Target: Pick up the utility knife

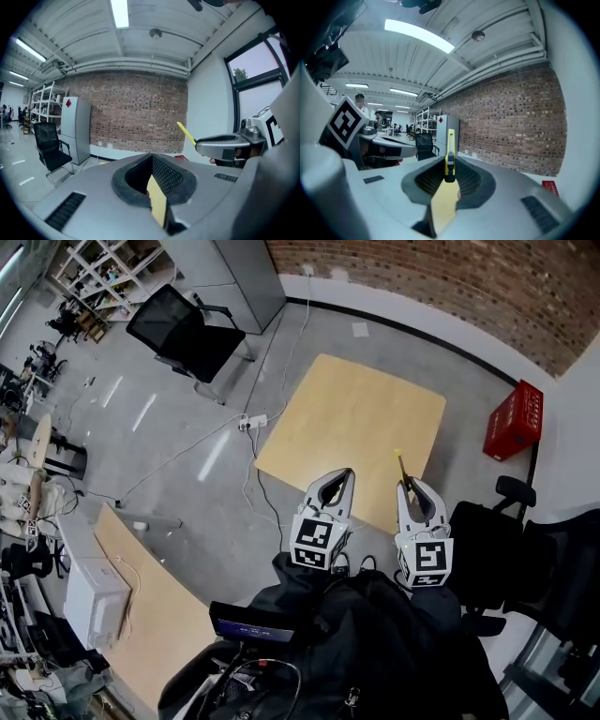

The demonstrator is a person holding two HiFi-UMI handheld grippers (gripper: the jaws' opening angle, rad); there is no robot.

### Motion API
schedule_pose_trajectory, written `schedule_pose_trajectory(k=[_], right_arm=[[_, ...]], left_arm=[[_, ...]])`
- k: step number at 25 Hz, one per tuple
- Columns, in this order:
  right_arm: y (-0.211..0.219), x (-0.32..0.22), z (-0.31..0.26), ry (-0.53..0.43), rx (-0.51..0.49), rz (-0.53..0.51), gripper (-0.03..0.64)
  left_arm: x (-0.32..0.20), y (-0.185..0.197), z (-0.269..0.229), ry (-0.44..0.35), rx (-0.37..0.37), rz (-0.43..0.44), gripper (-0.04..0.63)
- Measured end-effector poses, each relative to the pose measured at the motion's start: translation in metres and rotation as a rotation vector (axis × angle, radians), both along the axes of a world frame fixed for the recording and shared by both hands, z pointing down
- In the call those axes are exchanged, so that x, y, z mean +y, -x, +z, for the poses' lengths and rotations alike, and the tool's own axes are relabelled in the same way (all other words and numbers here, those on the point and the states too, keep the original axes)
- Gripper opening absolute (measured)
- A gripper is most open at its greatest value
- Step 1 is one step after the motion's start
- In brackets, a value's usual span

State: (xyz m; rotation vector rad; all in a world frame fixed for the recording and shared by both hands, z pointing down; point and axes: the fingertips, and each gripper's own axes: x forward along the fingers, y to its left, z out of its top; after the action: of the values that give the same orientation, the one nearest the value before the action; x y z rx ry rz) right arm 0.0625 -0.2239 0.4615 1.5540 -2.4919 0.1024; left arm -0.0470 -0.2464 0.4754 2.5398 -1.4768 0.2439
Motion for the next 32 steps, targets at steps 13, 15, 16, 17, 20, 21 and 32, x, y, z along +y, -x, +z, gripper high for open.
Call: schedule_pose_trajectory(k=[13,15,16,17,20,21,32], right_arm=[[-0.007,-0.006,-0.054,-0.133,-0.029,0.006,0.066],[-0.005,-0.010,-0.059,-0.148,-0.029,0.003,0.066],[-0.004,-0.011,-0.061,-0.153,-0.029,0.002,0.066],[-0.004,-0.011,-0.062,-0.158,-0.029,0.001,0.066],[-0.005,-0.012,-0.066,-0.170,-0.037,0.008,0.066],[-0.006,-0.013,-0.068,-0.173,-0.042,0.012,0.066],[-0.013,-0.014,-0.079,-0.209,-0.049,0.031,0.066]], left_arm=[[-0.010,-0.014,-0.044,-0.130,0.009,0.027,0.000],[-0.014,-0.013,-0.049,-0.146,0.008,0.027,0.000],[-0.016,-0.011,-0.052,-0.153,0.008,0.025,0.000],[-0.017,-0.009,-0.053,-0.160,0.009,0.021,0.000],[-0.020,-0.006,-0.059,-0.176,0.011,0.016,0.000],[-0.021,-0.006,-0.061,-0.180,0.013,0.015,0.000],[-0.024,-0.011,-0.073,-0.223,0.015,0.030,0.000]])
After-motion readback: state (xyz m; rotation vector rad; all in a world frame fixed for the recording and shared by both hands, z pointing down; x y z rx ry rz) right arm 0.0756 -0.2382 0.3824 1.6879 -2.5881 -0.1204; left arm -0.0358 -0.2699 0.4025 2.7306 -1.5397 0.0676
